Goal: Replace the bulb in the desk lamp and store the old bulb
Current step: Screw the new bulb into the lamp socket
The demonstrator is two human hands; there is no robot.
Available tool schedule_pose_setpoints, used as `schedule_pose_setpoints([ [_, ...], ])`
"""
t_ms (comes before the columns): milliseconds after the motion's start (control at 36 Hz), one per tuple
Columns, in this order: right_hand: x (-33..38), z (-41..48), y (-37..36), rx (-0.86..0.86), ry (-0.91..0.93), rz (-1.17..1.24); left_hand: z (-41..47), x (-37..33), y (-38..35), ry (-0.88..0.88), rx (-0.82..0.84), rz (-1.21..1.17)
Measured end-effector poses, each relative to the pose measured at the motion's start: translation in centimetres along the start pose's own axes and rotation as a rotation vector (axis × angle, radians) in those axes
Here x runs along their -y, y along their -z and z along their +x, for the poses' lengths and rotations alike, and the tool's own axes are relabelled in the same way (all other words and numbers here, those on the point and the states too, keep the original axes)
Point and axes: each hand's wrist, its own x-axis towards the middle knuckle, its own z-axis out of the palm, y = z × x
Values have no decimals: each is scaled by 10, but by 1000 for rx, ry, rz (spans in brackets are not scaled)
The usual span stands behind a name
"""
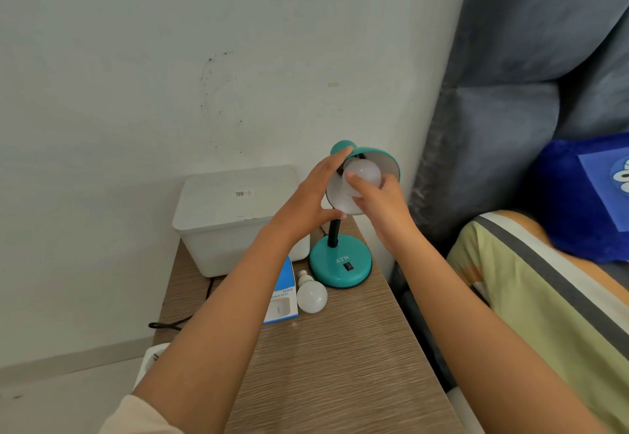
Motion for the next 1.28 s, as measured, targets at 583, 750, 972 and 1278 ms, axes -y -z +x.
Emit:
schedule_pose_setpoints([
  [583,7,-3,1,47,-121,277,-1,-1,0,3,1,-7],
  [750,-2,-1,0,15,-32,21,-1,1,0,-7,-6,-12],
  [972,-1,-2,0,-40,45,-99,1,2,-1,-25,-16,-17],
  [1278,1,-5,3,-119,175,-185,-1,2,0,-14,-13,-10],
])
